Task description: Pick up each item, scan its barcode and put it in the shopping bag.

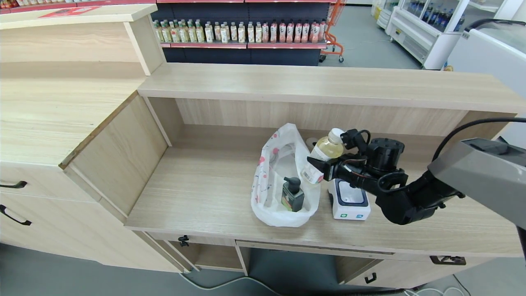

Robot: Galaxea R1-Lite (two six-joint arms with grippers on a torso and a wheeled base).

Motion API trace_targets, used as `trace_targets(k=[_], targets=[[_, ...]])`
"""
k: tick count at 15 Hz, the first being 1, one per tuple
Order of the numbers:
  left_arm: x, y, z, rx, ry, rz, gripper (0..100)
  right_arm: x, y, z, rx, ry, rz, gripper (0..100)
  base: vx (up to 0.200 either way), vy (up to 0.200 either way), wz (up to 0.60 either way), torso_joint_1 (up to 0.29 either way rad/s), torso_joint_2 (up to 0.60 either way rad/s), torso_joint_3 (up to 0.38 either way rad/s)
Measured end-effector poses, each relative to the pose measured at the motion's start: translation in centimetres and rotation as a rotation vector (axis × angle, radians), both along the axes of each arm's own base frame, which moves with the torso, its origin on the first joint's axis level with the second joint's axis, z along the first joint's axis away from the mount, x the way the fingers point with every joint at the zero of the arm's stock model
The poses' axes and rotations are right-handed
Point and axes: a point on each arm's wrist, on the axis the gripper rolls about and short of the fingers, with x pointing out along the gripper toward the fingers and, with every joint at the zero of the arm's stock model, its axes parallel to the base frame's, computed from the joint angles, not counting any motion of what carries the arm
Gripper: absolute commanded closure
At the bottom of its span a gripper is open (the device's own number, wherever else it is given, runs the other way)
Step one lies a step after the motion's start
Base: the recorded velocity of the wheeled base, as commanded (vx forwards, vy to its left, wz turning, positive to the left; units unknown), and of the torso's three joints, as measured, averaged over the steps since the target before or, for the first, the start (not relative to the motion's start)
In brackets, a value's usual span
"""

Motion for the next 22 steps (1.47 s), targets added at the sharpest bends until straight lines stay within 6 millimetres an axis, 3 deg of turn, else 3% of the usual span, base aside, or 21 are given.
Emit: trace_targets(k=[7,17,22], targets=[[0.0,0.0,0.0,0.000,0.000,0.000,0,3.1,1.4,-0.4,0.029,-0.058,0.141,100,0.000,0.000,0.00,0.000,0.00,0.000],[0.0,0.0,0.0,0.000,0.000,0.000,0,6.0,2.7,-3.0,0.036,-0.046,0.205,100,0.000,0.000,0.00,0.000,0.00,0.000],[0.0,0.0,0.0,0.000,0.000,0.000,0,6.4,2.9,-5.0,-0.023,-0.066,0.206,100,0.000,0.000,0.00,0.000,0.00,0.000]])
